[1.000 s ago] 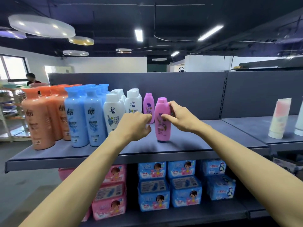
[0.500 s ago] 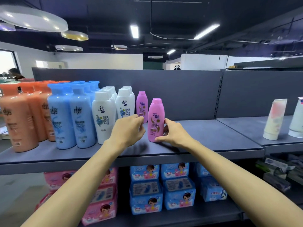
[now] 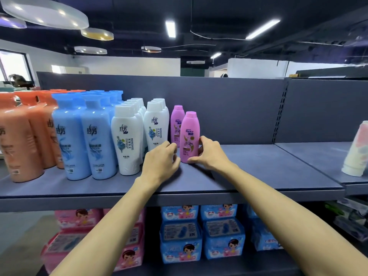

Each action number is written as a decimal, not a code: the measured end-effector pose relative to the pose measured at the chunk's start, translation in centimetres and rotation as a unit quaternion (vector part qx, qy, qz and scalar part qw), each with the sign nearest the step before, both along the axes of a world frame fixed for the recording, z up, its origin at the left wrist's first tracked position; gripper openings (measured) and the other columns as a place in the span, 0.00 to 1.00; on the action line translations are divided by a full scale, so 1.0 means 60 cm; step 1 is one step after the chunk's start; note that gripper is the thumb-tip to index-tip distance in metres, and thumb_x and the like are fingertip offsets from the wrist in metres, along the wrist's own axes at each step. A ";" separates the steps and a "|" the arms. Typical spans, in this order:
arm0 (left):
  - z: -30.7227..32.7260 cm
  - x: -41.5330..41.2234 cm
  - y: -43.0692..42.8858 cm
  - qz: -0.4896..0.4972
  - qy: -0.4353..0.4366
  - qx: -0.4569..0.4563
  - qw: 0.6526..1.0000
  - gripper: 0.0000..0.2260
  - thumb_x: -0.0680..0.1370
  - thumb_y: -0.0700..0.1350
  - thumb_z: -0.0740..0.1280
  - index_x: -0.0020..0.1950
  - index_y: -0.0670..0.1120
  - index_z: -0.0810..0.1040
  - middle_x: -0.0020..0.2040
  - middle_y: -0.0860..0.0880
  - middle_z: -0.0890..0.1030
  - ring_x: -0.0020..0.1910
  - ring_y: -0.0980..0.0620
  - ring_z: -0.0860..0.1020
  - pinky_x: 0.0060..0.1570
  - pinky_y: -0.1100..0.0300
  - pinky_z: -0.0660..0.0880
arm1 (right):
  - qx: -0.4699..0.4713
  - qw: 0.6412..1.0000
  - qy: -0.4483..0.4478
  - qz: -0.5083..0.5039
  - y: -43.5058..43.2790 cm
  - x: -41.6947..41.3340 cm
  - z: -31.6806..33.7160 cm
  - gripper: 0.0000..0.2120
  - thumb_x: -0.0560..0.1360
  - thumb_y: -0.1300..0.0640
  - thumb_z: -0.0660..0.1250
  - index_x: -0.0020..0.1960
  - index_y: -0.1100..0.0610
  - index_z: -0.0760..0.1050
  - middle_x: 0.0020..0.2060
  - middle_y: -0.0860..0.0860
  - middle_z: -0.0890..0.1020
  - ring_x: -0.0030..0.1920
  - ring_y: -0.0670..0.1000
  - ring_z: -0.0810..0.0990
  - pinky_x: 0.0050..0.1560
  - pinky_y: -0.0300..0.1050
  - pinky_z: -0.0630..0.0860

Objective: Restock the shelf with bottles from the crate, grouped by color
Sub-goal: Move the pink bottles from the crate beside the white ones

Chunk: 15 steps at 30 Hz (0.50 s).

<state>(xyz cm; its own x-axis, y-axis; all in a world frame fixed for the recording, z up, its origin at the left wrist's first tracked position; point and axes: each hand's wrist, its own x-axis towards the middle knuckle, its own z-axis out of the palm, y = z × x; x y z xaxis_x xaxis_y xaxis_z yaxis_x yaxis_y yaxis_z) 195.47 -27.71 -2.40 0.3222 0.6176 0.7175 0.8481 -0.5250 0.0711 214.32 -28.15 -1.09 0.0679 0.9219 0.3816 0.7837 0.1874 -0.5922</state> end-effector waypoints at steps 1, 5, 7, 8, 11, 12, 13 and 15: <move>0.000 0.001 0.004 -0.001 -0.001 0.007 1.000 0.07 0.74 0.48 0.65 0.44 0.45 0.72 0.41 0.49 0.75 0.40 0.43 0.77 0.32 0.55 0.69 | -0.001 1.000 0.001 0.002 0.007 0.000 0.000 0.27 0.60 0.49 0.82 0.54 0.53 0.73 0.45 0.47 0.84 0.43 0.49 0.83 0.48 0.48 0.81; 0.003 0.005 0.017 -0.003 -0.008 0.008 1.000 0.07 0.74 0.48 0.65 0.44 0.45 0.73 0.41 0.49 0.75 0.40 0.44 0.76 0.32 0.53 0.72 | -0.002 1.000 0.004 0.007 0.039 -0.001 -0.001 0.26 0.61 0.52 0.82 0.53 0.55 0.73 0.45 0.48 0.84 0.42 0.49 0.83 0.48 0.49 0.81; 0.002 0.005 0.021 0.002 -0.010 0.003 1.000 0.07 0.74 0.49 0.65 0.44 0.46 0.73 0.42 0.50 0.75 0.40 0.45 0.76 0.33 0.52 0.73 | -0.004 1.000 0.005 0.002 0.055 -0.003 0.000 0.26 0.61 0.51 0.82 0.53 0.55 0.73 0.44 0.48 0.84 0.43 0.51 0.83 0.48 0.50 0.81; 0.002 0.005 0.023 0.004 -0.012 0.001 1.000 0.07 0.74 0.49 0.64 0.44 0.46 0.73 0.42 0.50 0.75 0.41 0.45 0.76 0.33 0.52 0.74 | -0.005 1.000 0.007 -0.001 0.064 -0.005 0.000 0.27 0.61 0.51 0.82 0.54 0.55 0.74 0.44 0.49 0.84 0.44 0.51 0.83 0.49 0.51 0.81; 0.001 0.002 0.024 0.005 -0.024 -0.001 1.000 0.07 0.74 0.50 0.63 0.44 0.47 0.73 0.41 0.51 0.74 0.41 0.46 0.76 0.34 0.51 0.74 | -0.006 1.000 0.005 -0.006 0.088 -0.011 0.001 0.28 0.61 0.51 0.82 0.54 0.56 0.73 0.45 0.50 0.83 0.45 0.53 0.82 0.50 0.52 0.80; 0.000 0.001 0.024 0.004 -0.026 -0.003 1.000 0.07 0.74 0.50 0.63 0.44 0.47 0.73 0.40 0.51 0.74 0.41 0.46 0.75 0.34 0.51 0.74 | -0.006 1.000 0.004 -0.009 0.095 -0.013 0.002 0.28 0.61 0.50 0.82 0.54 0.56 0.73 0.45 0.50 0.83 0.46 0.54 0.82 0.49 0.52 0.80; 0.000 0.000 0.025 0.003 -0.030 -0.005 1.000 0.07 0.74 0.51 0.62 0.43 0.47 0.73 0.40 0.51 0.74 0.41 0.46 0.75 0.35 0.51 0.75 | -0.007 1.000 0.002 -0.011 0.103 -0.015 0.003 0.28 0.61 0.50 0.82 0.54 0.56 0.73 0.45 0.51 0.83 0.46 0.54 0.82 0.49 0.52 0.80; 0.000 -0.001 0.026 0.005 -0.045 -0.009 0.999 0.08 0.73 0.51 0.61 0.43 0.47 0.73 0.40 0.51 0.75 0.41 0.46 0.76 0.35 0.51 0.75 | -0.011 1.000 -0.001 -0.013 0.114 -0.017 0.005 0.28 0.60 0.51 0.82 0.54 0.57 0.73 0.45 0.51 0.83 0.47 0.54 0.82 0.49 0.52 0.80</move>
